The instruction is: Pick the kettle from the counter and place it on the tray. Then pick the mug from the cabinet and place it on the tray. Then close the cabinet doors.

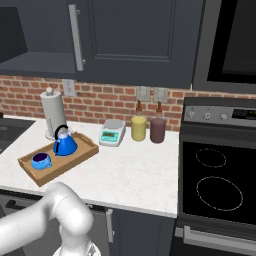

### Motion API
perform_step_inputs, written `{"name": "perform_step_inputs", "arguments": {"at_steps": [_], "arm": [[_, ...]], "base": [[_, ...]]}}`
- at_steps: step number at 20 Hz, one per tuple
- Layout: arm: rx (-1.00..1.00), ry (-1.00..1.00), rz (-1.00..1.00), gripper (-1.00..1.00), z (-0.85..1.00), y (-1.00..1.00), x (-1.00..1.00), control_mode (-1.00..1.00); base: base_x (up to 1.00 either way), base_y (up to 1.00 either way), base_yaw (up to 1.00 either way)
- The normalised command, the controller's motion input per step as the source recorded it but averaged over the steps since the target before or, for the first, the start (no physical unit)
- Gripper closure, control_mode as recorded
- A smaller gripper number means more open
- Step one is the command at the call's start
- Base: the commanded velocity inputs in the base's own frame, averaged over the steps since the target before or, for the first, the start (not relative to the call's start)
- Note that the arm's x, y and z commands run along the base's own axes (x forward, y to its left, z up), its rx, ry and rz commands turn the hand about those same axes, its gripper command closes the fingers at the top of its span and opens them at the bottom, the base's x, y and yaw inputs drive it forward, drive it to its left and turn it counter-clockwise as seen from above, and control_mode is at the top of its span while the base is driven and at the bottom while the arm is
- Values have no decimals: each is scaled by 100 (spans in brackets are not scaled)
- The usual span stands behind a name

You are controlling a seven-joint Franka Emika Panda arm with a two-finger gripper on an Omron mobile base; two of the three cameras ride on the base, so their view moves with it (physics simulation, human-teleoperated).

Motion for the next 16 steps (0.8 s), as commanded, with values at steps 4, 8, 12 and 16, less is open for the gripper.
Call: {"name": "perform_step_inputs", "arguments": {"at_steps": [4,8,12,16], "arm": [[0,0,0,-100,15,47,-6,-100],[0,0,0,-100,35,34,-11,-100],[0,0,-6,-100,37,17,-16,-100],[0,0,-12,-100,33,0,-25,-100]], "base": [[0,0,0],[0,0,0],[0,0,0],[0,0,0]]}}
